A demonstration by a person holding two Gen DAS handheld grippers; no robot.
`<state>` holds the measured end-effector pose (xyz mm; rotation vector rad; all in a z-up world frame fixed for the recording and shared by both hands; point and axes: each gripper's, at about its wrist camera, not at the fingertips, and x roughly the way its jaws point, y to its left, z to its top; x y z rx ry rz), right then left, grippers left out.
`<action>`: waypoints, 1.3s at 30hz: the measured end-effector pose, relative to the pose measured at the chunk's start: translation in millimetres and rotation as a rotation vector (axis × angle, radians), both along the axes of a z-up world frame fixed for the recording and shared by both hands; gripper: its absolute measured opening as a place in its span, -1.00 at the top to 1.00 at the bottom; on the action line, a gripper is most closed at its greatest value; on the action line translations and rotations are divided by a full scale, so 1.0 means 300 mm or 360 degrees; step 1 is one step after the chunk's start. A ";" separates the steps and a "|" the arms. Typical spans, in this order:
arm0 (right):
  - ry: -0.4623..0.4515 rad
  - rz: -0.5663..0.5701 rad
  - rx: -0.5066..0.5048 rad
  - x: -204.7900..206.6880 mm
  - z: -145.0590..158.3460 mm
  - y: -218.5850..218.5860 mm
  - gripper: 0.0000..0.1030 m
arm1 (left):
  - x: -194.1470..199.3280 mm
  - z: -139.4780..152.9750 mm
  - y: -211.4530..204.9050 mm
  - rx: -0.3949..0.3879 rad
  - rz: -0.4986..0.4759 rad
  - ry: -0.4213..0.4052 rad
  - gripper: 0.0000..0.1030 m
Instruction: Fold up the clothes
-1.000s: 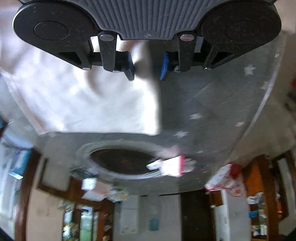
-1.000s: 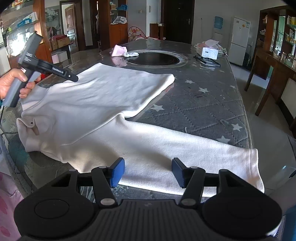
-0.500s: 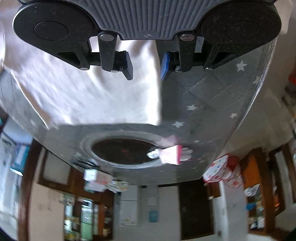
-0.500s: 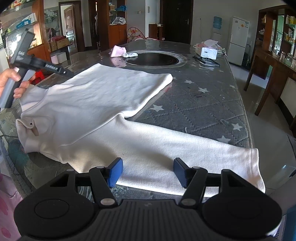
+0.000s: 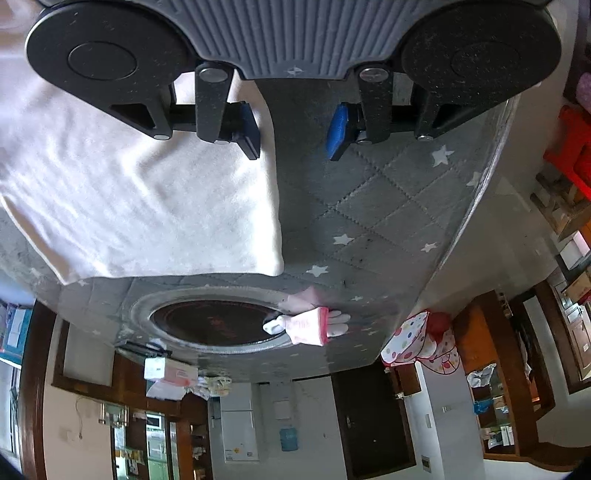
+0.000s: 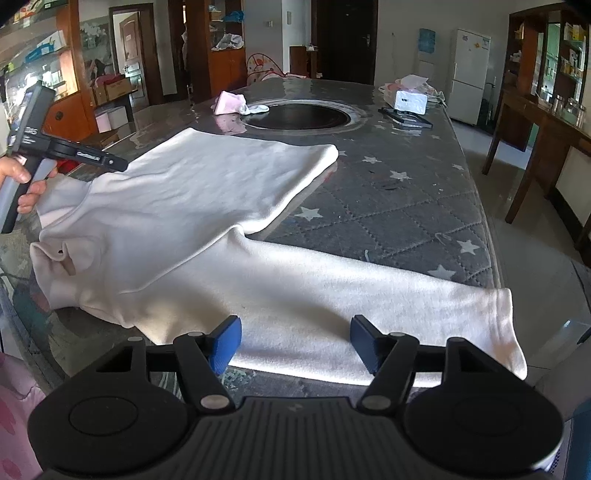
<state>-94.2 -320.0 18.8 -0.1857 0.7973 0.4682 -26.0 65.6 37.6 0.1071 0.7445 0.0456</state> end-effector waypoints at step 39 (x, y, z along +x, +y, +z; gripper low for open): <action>-0.0119 0.0378 0.0001 -0.056 0.026 0.285 -0.33 | -0.462 -0.034 -0.255 -0.0039 -0.0536 -0.0039 0.01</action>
